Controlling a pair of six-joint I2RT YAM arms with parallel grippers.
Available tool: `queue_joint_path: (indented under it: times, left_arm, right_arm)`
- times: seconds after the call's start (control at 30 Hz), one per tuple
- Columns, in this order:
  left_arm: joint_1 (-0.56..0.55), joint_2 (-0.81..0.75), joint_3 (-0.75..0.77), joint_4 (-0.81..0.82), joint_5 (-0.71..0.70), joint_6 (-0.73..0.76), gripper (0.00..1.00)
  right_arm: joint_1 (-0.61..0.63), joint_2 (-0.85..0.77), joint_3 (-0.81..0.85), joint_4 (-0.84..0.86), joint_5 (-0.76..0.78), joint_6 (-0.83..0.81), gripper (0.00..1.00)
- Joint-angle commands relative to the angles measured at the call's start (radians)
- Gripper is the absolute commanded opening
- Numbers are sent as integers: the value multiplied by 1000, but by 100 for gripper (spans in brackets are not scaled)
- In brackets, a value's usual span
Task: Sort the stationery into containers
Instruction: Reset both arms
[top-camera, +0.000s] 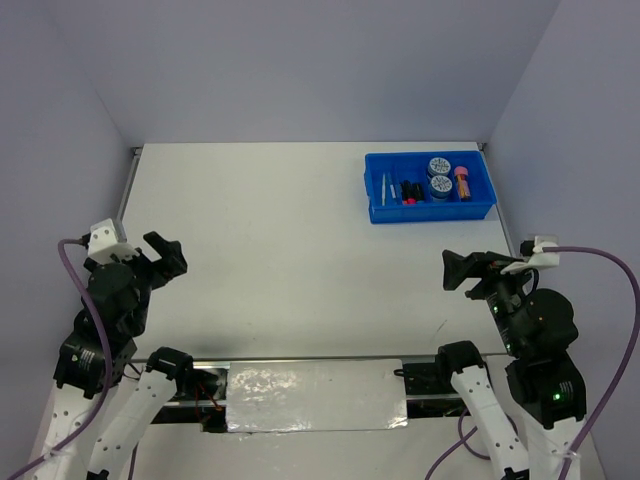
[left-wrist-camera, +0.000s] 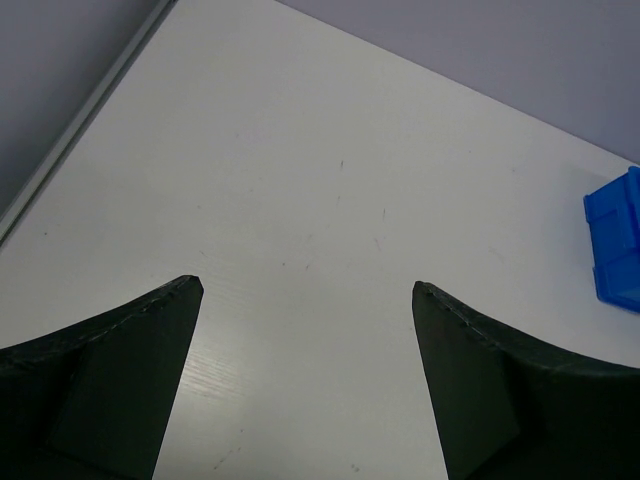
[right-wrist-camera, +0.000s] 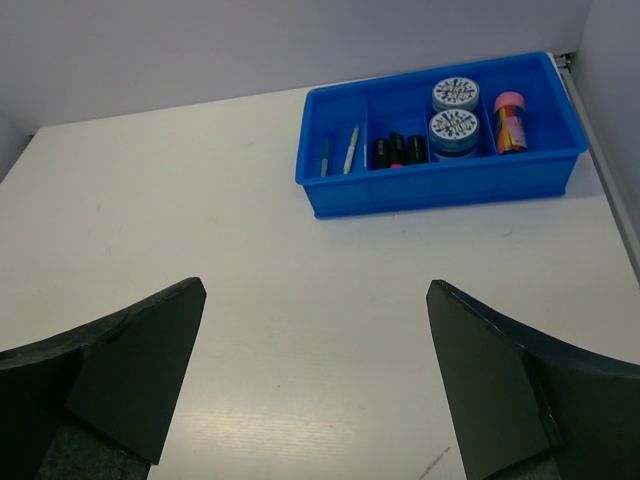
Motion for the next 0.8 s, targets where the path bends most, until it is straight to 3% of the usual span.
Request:
queue_joint_path:
  times: [0.0,0.77]
  left_arm:
    - [5,-17,0,68,30,22,99]
    - [6,-11,3,53,11,25,99]
  right_arm:
    - [8,11,-7,-7,0,-3,100]
    - [6,19,-16,-7,16,8,100]
